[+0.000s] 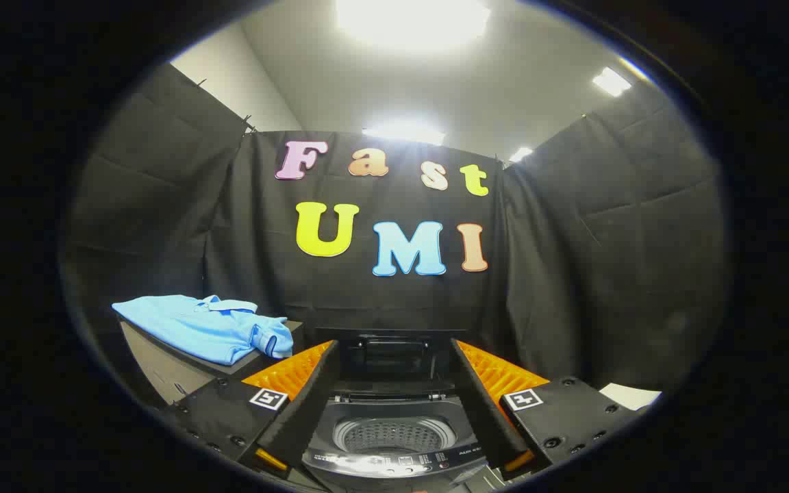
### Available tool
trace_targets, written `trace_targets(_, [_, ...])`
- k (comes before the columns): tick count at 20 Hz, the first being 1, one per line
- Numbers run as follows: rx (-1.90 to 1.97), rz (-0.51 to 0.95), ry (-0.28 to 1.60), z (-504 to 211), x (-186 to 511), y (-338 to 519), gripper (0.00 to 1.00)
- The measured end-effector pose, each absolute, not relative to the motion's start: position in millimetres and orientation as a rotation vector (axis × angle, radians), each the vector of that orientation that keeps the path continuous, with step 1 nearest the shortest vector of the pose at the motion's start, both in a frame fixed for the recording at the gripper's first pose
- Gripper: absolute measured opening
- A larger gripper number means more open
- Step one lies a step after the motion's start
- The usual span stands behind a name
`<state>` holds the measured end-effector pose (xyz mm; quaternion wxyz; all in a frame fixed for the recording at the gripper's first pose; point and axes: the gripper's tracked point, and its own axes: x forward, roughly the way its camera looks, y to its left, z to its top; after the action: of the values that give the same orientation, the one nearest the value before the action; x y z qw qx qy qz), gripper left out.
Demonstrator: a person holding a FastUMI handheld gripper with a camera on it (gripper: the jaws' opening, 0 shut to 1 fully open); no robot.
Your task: Put the clothes into the washing machine and then close the washing machine lid.
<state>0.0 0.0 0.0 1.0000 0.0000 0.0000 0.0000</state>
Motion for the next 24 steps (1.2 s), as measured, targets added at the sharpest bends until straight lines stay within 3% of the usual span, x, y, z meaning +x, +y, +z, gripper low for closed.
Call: trace_targets(24, [-0.012,0.065,-0.002,5.5,-9.4,15.9,0.98])
